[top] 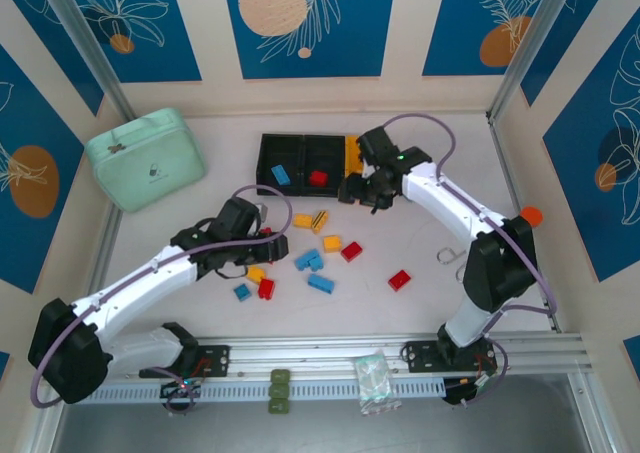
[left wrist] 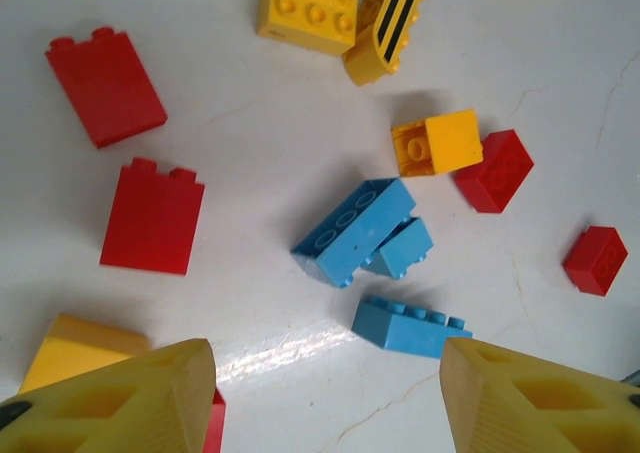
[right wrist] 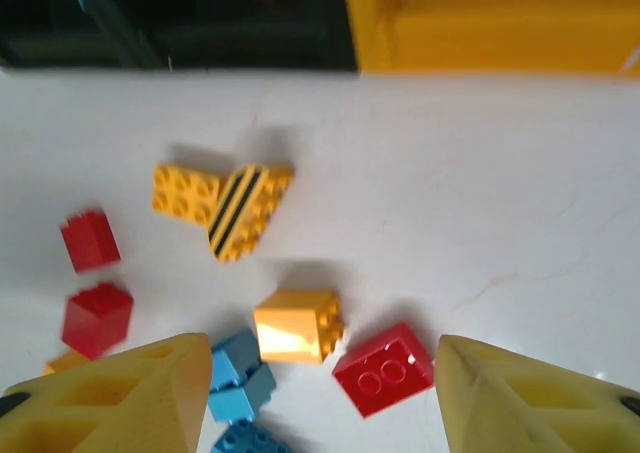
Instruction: Sort the legos into containers by color
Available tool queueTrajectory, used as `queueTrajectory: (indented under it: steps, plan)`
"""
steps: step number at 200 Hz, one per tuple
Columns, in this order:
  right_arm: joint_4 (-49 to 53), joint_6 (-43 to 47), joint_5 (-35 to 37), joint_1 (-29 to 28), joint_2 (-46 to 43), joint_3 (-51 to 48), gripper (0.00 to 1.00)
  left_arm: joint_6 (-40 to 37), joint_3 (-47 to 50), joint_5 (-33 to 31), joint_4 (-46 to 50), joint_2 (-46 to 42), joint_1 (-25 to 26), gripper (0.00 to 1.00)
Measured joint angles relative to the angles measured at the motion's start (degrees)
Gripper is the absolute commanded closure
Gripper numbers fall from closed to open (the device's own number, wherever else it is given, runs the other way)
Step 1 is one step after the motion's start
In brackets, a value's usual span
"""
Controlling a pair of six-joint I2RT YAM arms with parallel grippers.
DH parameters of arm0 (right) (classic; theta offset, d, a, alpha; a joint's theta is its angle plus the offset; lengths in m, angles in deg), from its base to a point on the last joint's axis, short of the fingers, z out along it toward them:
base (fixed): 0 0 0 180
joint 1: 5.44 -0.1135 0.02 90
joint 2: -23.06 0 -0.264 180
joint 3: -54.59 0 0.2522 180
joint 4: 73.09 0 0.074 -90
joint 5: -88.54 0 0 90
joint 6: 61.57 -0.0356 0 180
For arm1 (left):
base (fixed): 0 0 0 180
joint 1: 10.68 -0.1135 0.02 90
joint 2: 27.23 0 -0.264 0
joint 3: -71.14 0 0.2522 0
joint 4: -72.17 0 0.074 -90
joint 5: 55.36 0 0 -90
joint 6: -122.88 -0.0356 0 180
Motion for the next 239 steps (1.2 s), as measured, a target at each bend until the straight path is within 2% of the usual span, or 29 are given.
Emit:
queueTrajectory:
  steps: [55,90,150,204,239]
  plan:
    - [-1.86,0.00,0.20,-8.44,5.29,-1.90,0.36,1.55,2.97,0.09,0.96,-2.56,-0.11,0.33]
    - [-1.88,0.02,0.74,-9.49,10.93,-1.53,0.36,1.55,3.21,0.24,0.81,-2.56,-0.24,0.33]
    - [-1.86,0.24,1.18,-11.02,14.88,-1.03,0.39,2.58,4.81,0.92,-0.24,-1.25,-0.26,0.33]
    - [-1.38,1.31,2.10,-11.65,16.96,0.61,0.55,2.78,5.11,1.11,-1.49,-0.55,-0.26,0.34]
    - [-0.50,1.75,2.97,-11.69,16.96,1.33,0.54,3.02,5.27,1.14,-2.23,-0.13,-0.26,0.34]
